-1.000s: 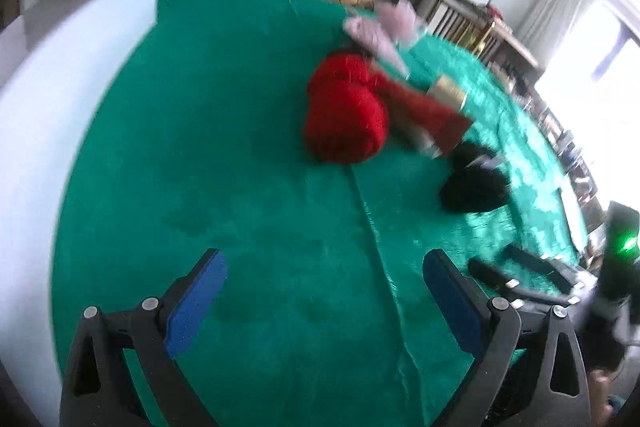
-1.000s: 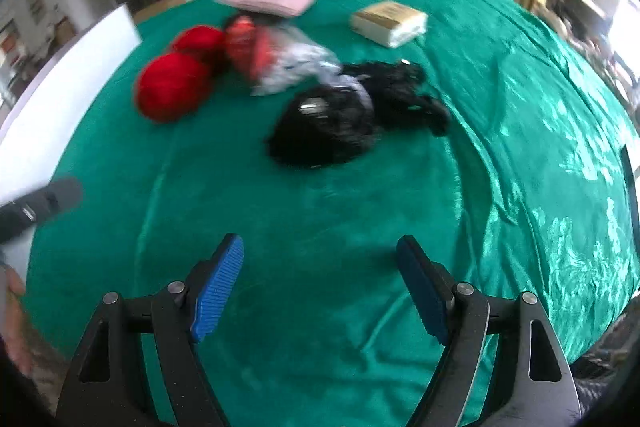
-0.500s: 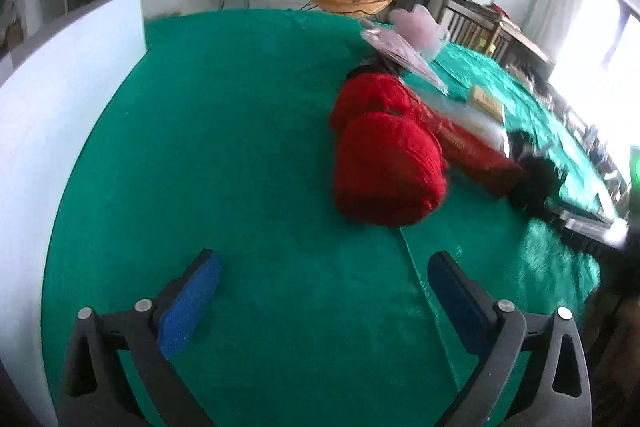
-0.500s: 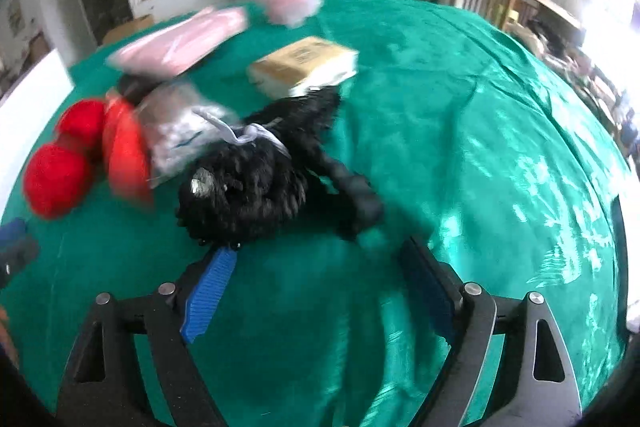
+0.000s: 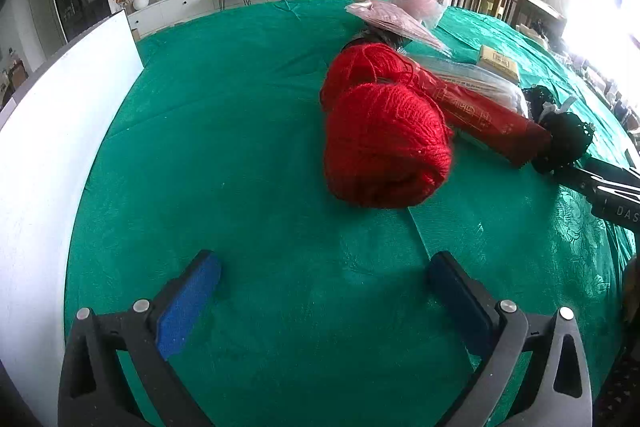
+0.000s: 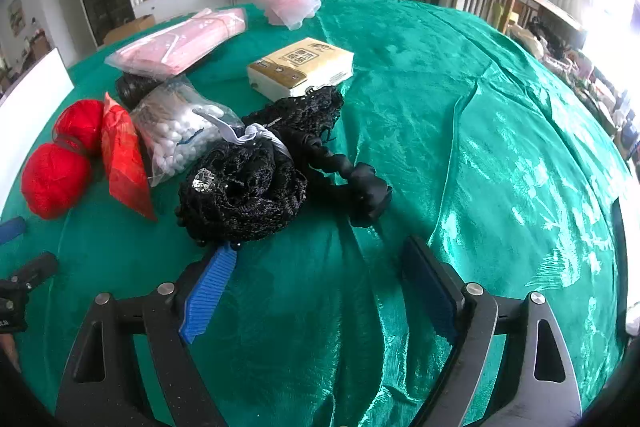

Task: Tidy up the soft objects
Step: 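Grasp the red yarn balls with the left tool while the right tool reaches the black lace bundle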

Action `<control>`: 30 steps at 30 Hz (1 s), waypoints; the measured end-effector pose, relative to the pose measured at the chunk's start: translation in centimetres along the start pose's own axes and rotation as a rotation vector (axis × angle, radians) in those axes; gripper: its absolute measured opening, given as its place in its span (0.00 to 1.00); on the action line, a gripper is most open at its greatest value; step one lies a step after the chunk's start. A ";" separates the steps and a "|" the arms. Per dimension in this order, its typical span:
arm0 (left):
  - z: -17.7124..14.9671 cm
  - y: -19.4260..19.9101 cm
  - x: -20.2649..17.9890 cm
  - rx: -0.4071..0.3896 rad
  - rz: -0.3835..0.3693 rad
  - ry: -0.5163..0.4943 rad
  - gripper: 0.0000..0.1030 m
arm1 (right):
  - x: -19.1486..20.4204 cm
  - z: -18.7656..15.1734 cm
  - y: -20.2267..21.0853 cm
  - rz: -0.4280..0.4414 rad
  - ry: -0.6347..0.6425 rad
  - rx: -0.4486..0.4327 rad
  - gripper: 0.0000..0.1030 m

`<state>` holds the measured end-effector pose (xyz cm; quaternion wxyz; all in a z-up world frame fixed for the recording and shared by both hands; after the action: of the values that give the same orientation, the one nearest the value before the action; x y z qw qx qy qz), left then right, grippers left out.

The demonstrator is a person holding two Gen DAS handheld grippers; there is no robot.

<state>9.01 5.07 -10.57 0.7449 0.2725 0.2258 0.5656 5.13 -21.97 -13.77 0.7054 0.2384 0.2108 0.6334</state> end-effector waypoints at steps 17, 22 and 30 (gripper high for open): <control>7.5 -5.8 -1.8 0.129 -0.138 0.035 0.47 | 0.0 0.0 0.0 -0.001 0.000 0.000 0.85; 4.9 -1.5 -1.6 0.102 -0.143 0.052 0.47 | 0.0 0.0 -0.1 -0.001 -0.001 0.001 0.85; 1.6 -0.5 -0.8 0.012 -0.047 0.004 0.86 | 0.1 0.0 0.0 -0.001 -0.006 0.002 0.86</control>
<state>10.20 3.97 -9.64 0.7559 0.2704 0.2370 0.5471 5.20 -21.90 -13.76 0.7060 0.2407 0.2095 0.6322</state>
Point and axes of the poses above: each gripper's, at about its wrist camera, not at the fingertips, and y roughly against the way its jaws point, x to its left, z to its top, the point moved 2 cm from there along -y, roughly the way its jaws point, and after that the axes turned 13 degrees about -x, right-handed, at the moved point
